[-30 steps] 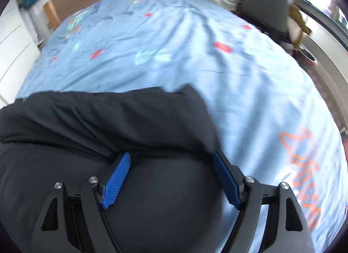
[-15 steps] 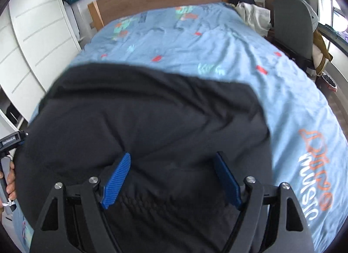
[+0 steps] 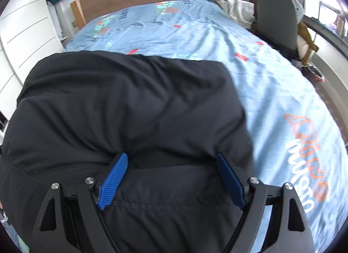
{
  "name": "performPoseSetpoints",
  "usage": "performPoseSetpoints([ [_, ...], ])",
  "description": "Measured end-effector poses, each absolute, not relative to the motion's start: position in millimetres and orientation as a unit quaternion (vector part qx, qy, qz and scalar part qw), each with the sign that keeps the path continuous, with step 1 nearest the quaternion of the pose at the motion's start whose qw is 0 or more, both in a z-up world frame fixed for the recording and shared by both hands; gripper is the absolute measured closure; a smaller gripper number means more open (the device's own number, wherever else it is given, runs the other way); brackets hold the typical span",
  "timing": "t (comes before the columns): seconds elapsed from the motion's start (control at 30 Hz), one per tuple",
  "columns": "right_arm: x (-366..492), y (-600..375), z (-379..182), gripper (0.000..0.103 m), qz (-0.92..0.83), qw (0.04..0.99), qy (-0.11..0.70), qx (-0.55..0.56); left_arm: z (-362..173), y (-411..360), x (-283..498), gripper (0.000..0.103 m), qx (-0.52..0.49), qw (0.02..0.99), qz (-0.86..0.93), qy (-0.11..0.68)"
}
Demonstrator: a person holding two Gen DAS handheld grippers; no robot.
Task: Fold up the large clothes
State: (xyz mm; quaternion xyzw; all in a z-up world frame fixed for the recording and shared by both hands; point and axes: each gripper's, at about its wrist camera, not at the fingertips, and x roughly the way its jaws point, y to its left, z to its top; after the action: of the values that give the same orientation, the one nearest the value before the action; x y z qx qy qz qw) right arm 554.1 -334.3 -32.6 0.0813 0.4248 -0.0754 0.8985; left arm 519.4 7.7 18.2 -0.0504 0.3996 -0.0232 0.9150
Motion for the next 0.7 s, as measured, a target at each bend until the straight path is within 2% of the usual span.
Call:
performPoseSetpoints([
  [0.4,504,-276,15,0.02,-0.006,0.93,0.361,0.06,39,15,484,0.028,-0.037,0.928,-0.027,0.37],
  [0.7,509,-248,-11,0.02,0.014,0.923,0.382,0.048,21,19,476,0.028,-0.025,0.926,-0.02,0.377],
])
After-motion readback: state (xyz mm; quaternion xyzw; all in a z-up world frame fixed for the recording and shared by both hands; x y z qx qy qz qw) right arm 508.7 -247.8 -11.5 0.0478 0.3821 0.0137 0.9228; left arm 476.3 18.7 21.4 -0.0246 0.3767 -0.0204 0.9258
